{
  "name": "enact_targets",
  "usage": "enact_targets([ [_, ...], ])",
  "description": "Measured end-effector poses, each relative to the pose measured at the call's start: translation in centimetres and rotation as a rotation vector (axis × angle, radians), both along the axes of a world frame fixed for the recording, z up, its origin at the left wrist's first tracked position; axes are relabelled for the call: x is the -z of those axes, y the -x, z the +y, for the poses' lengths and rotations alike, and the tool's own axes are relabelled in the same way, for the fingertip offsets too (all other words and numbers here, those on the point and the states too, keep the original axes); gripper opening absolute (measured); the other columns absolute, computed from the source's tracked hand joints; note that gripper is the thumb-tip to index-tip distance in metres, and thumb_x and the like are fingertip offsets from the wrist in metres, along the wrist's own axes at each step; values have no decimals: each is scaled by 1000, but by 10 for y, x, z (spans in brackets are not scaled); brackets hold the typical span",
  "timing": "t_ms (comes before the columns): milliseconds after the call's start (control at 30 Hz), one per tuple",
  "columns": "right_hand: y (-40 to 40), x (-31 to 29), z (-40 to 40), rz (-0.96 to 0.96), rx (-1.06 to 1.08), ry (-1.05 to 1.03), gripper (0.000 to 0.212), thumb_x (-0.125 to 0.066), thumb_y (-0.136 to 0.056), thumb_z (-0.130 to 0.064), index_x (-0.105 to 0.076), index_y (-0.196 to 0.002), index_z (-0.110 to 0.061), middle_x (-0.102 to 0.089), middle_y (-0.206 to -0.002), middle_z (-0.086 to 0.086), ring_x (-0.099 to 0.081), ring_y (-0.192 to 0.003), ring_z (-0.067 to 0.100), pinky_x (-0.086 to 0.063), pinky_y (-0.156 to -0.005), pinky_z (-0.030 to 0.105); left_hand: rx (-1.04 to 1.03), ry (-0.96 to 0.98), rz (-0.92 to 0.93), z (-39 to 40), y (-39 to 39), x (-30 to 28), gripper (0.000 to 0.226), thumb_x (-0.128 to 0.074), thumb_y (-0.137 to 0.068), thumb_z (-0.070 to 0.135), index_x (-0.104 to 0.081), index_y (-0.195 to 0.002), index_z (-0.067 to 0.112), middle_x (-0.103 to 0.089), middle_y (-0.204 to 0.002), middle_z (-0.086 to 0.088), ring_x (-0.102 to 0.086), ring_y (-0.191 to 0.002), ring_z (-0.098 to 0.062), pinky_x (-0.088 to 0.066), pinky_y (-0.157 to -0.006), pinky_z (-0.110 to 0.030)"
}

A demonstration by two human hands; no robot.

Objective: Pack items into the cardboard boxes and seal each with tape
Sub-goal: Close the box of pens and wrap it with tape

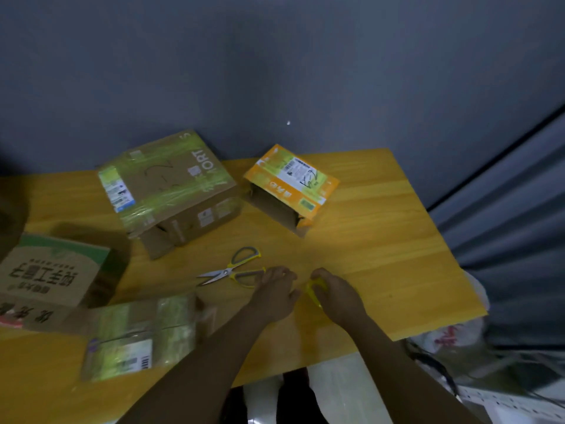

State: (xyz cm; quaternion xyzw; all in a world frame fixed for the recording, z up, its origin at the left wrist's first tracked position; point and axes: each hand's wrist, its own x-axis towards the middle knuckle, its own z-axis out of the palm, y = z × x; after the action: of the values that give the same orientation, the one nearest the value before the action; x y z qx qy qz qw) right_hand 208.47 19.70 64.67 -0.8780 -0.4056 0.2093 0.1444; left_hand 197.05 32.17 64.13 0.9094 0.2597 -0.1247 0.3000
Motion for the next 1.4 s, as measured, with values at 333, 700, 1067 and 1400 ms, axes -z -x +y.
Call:
enact_targets([
  [333,-109,35,-24,-119,100,-107,19,-57,-96,-18,-68,-111,-15,-69,-103,12,-65,-90,32,-50,-74,40,-27,85,169,-32,-87,1,40,-38,-103,35,-39,-141,21,-31,-148,-4,-22,-140,-27,-19,-112,-41],
  [700,-121,68,-48,-349,-221,163,44,-91,-61,-23,-76,-102,-29,-66,-97,18,-67,-81,39,-55,-56,46,-110,154,244,-57,-132,12,40,-36,-103,34,-40,-141,23,-28,-151,-6,-22,-141,-31,-23,-111,-48],
  [1067,-133,61,-55,-511,-421,7,27,-96,-49,-20,-77,-68,-24,-62,-88,10,-54,-89,33,-51,-49,38,-188,124,270,-56,-112,19,39,-38,-102,34,-41,-139,22,-31,-148,-8,-25,-139,-32,-24,-109,-47],
  [1400,-116,35,-44,-240,-281,-228,9,-78,-80,-19,-76,-89,-17,-55,-96,12,-57,-92,36,-47,-71,42,-280,76,195,-49,-84,11,34,-41,-101,33,-48,-133,23,-37,-144,-7,-31,-135,-30,-29,-108,-45],
])
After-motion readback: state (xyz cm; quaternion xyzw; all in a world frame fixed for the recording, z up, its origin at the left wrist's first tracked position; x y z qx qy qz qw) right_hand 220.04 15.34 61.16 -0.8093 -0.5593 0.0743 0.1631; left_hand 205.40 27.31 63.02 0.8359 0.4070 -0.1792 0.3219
